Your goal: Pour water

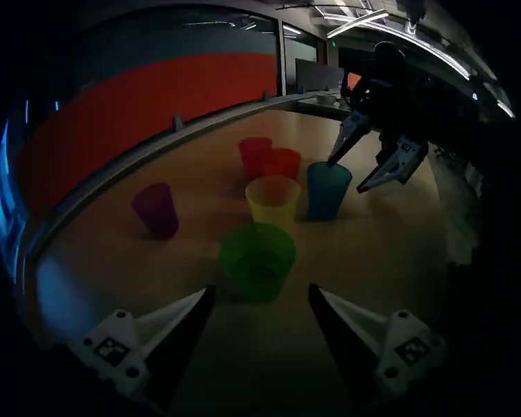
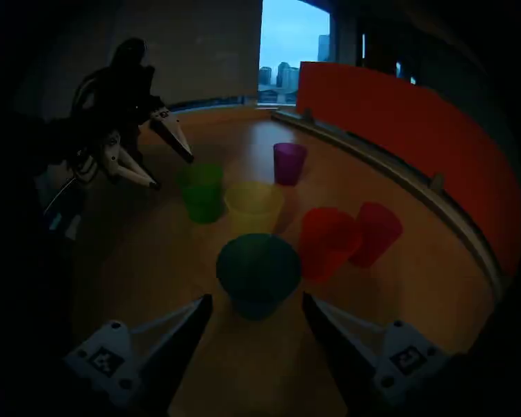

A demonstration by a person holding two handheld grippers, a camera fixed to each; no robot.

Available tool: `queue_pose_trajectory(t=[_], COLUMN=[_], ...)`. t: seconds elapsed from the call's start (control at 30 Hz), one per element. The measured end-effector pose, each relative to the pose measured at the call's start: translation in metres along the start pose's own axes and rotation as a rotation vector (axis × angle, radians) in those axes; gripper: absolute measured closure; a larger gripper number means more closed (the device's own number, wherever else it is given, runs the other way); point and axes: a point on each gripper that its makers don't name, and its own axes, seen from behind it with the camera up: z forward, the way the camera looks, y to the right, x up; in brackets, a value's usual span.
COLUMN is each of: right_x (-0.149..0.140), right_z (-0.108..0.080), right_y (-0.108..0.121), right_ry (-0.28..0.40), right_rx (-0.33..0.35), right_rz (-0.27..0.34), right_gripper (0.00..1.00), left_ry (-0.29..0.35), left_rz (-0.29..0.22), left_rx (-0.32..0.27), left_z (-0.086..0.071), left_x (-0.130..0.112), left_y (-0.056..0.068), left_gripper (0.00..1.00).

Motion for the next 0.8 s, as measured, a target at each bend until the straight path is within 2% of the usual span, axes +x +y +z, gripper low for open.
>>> queue_pose_trajectory(t=[0.3, 0.5, 0.8], right_x=[-0.012, -0.02, -0.016], right_z=[-0.025, -0.039, -0.054], right_y=[0.0, 0.002, 0.008], right_ry=[-0.006, -0.008, 0.03], right_rx=[-0.039, -0.071, -0.136], right_rz=[0.013, 0.029, 0.07], right_gripper=[0.0, 0.0, 0.0], left_ry=[0.011, 0.019, 0.06], left_rz=[-0.032, -0.033, -0.07], left_rx=[0.017, 0.035, 0.079], left_z=[-0.014, -0.022, -0.036], left_x=[-0.007, -0.009, -0.004], left_y=[-0.005, -0.007, -0.016], left_gripper=[0.01, 0.01, 0.01])
